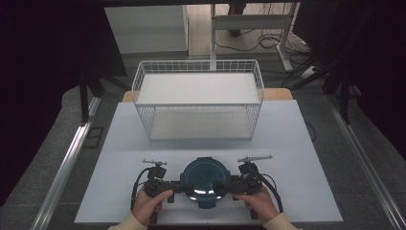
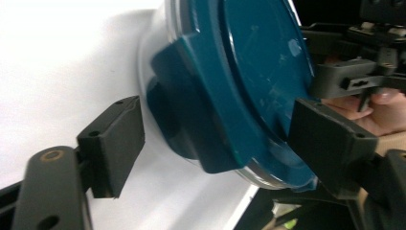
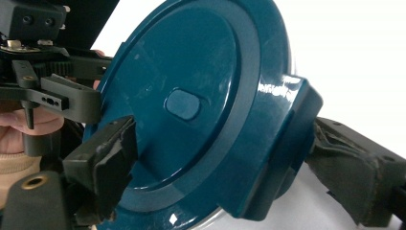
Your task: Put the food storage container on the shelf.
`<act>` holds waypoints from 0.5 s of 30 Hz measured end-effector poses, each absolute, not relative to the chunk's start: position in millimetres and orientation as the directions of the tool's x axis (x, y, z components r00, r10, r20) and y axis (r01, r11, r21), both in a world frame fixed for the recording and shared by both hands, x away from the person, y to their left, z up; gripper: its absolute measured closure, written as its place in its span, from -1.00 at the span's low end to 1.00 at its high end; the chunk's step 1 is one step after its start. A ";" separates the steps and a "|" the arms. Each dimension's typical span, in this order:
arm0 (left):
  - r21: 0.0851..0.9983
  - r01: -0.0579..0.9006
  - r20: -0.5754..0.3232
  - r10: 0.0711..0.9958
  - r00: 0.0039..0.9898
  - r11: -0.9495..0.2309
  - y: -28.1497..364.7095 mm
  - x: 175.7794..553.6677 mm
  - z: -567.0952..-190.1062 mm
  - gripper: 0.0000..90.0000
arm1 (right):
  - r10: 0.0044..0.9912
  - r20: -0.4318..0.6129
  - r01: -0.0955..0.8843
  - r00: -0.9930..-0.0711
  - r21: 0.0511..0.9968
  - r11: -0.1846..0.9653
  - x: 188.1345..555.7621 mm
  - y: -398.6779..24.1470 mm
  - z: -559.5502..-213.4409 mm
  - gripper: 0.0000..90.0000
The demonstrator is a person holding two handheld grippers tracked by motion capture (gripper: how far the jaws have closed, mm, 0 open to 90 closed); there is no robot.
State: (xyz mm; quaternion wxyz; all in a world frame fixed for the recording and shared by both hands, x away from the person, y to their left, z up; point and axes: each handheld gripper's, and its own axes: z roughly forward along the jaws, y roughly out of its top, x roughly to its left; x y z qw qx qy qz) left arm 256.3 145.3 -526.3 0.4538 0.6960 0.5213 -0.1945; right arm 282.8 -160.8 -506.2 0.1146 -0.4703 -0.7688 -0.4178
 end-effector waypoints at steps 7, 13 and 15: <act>0.410 0.911 -0.759 0.539 0.365 -0.039 143.6 255.0 -525.7 -0.40 | 0.623 0.621 0.854 -0.476 0.496 0.158 283.8 -164.1 -507.5 -0.54; 0.404 0.914 -0.773 0.527 0.353 -0.019 146.6 253.9 -524.0 -0.27 | 0.607 0.668 0.877 -0.431 0.468 0.108 283.9 -170.9 -508.5 -0.40; 0.412 0.911 -0.768 0.531 0.357 -0.015 146.3 252.0 -522.0 -0.25 | 0.605 0.674 0.879 -0.423 0.467 0.094 281.9 -172.5 -507.8 -0.35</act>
